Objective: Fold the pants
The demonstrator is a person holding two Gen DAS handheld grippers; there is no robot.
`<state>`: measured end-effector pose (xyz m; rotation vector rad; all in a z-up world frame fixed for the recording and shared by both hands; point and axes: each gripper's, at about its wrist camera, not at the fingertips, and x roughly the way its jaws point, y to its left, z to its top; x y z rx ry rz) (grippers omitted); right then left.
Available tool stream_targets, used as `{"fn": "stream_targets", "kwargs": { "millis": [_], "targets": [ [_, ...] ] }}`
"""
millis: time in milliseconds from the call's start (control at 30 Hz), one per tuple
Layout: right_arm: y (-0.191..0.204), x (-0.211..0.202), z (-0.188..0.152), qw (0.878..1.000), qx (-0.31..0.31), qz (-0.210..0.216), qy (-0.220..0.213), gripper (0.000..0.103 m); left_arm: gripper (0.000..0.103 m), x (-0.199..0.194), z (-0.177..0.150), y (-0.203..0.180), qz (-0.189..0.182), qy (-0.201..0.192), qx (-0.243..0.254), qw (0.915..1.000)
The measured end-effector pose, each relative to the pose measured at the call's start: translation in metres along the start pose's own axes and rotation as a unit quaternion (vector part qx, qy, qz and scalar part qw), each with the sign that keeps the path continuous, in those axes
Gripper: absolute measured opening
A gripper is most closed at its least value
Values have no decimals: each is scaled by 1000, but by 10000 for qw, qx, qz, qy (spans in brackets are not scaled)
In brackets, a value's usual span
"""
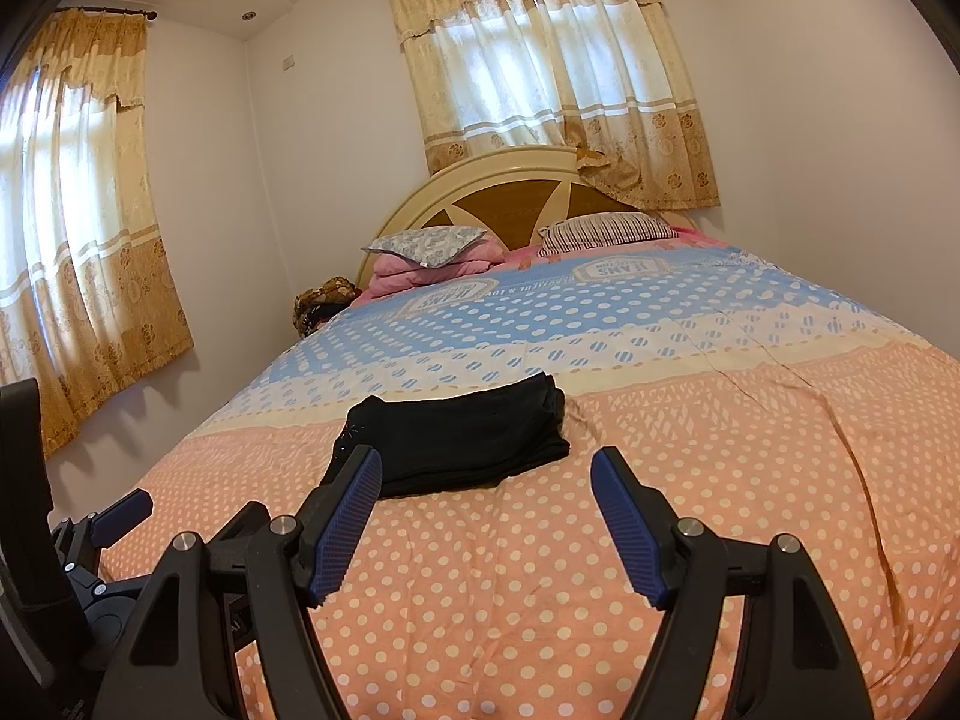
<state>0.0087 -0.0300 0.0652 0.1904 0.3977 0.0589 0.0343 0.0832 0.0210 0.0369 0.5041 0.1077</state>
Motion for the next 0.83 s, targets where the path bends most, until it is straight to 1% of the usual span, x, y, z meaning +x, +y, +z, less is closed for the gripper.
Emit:
{"fn": "stream_targets", "kwargs": {
  "millis": [267, 367, 533, 700, 833],
  "targets": [
    [-5, 4, -3, 10000, -14, 23, 47, 74, 103, 3, 2, 4, 264, -73, -34, 9996],
    [-7, 6, -4, 10000, -10, 25, 72, 74, 103, 4, 2, 5, 199, -28, -57, 9998],
    [-13, 6, -3, 10000, 22, 13, 62, 74, 103, 6, 2, 4, 219, 12, -47, 9997],
    [-15, 6, -3, 10000, 30, 27, 82, 74, 103, 10, 1, 8, -46, 177, -235, 9996],
    [-16, 6, -3, 9999, 29, 28, 94, 74, 103, 11, 1, 8, -25, 196, -212, 9996]
  ]
}}
